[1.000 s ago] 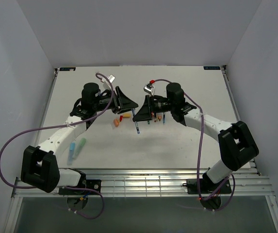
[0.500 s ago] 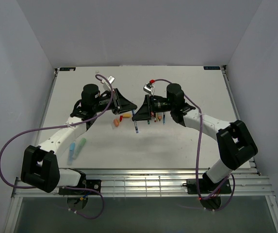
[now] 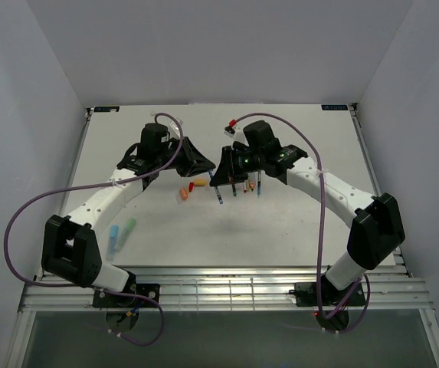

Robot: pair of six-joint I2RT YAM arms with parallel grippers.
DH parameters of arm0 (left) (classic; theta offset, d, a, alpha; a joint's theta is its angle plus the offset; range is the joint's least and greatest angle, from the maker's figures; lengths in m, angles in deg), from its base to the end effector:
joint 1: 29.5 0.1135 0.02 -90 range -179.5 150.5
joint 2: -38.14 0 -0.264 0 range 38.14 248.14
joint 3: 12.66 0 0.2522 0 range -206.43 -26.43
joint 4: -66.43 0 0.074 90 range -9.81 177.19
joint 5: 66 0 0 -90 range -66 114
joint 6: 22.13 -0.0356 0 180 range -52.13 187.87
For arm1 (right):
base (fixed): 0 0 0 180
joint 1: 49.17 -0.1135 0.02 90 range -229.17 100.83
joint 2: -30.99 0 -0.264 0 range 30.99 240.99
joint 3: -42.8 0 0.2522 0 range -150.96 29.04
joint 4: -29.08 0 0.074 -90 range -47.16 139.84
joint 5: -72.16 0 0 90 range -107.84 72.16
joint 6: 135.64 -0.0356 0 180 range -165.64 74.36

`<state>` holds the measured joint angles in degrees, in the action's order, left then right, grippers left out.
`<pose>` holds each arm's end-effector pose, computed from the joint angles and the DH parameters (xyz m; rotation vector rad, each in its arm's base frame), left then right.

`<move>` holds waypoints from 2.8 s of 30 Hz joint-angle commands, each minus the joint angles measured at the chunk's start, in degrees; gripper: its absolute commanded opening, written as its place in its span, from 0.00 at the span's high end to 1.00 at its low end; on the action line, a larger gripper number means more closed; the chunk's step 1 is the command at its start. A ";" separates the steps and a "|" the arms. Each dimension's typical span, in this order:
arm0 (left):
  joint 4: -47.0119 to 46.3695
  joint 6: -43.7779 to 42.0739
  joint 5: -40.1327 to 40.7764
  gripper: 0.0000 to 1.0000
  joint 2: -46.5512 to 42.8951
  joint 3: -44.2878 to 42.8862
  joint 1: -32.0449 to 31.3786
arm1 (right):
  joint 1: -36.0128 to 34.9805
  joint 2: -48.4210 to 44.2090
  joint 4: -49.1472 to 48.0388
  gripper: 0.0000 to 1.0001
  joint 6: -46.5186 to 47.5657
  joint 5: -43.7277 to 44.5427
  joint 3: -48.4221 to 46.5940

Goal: Open the pen caps

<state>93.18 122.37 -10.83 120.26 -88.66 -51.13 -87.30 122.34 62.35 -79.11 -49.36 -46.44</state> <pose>0.2911 -0.1373 0.2921 -0.2795 2.3637 -1.3669 0.2743 0.2390 0.3077 -0.4412 2.3529 1.2577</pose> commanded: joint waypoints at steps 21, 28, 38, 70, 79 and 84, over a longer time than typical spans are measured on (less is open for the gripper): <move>-4.57 -1.30 4.24 1.00 2.95 -10.18 2.20 | -0.64 2.60 4.49 0.92 5.26 -4.42 3.85; 9.32 -10.54 2.75 1.00 6.20 -13.79 2.20 | 7.88 4.01 7.65 0.92 6.05 2.69 2.36; 18.29 -19.95 6.09 1.00 9.01 -14.05 2.20 | 18.61 7.96 12.22 0.92 10.97 15.53 1.22; 24.18 -25.76 7.31 1.00 33.88 -25.39 -2.72 | 24.42 21.59 12.66 0.89 13.61 14.39 -5.64; 27.08 -26.02 10.74 1.00 37.93 -27.94 -3.42 | 24.42 21.59 12.57 0.74 13.87 13.42 -4.32; 28.84 -26.73 14.08 0.98 38.54 -28.73 -3.68 | 24.42 20.36 12.57 0.63 14.14 13.25 -3.88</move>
<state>120.57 96.80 0.43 159.72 -114.67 -54.45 -63.06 143.68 75.35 -65.98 -35.14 -50.05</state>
